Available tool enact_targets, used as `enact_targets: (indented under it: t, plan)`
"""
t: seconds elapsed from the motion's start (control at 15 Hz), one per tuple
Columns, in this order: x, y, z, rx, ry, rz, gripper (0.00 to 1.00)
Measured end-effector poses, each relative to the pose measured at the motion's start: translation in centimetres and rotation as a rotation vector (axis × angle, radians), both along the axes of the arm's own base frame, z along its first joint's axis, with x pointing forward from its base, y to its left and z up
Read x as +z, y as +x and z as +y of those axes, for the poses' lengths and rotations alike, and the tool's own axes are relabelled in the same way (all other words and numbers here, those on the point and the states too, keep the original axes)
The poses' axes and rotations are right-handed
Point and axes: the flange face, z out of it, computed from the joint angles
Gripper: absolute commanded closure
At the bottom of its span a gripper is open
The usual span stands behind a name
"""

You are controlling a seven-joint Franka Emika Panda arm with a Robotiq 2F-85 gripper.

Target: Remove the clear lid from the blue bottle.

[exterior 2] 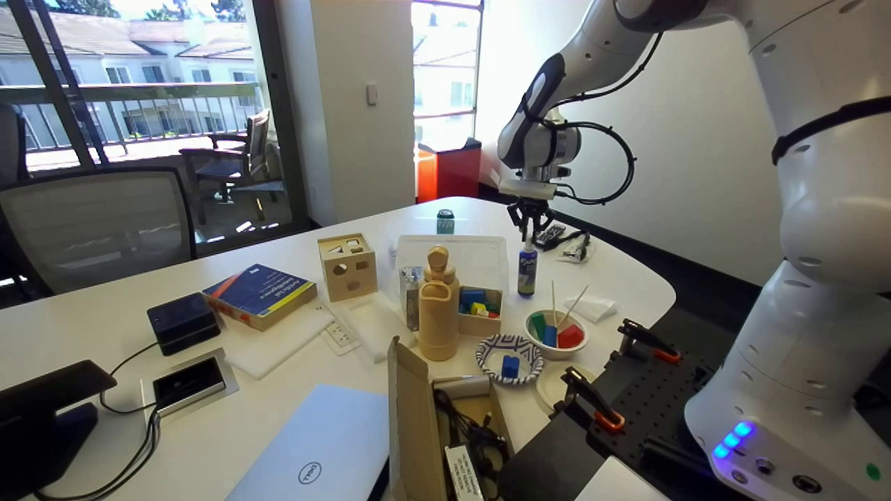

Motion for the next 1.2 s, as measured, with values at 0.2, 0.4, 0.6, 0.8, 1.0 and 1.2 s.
enact_targets:
  t: [0.2,0.4,0.6,0.8,1.0,1.2]
  plan:
    - [-0.3,0.3,0.0,0.006,-0.017,-0.029,0.94]
    - [1.7,0.6,-0.2,0.001,-0.023,-0.062,0.94]
    - [6.1,0.2,-0.4,-0.01,-0.019,-0.11,0.94]
    - [11.6,-1.0,-0.5,-0.023,0.014,-0.128,0.94]
    - [17.1,-2.5,-0.3,-0.021,0.058,-0.112,0.94]
    - [22.5,-3.9,0.3,-0.008,0.084,-0.079,0.94]
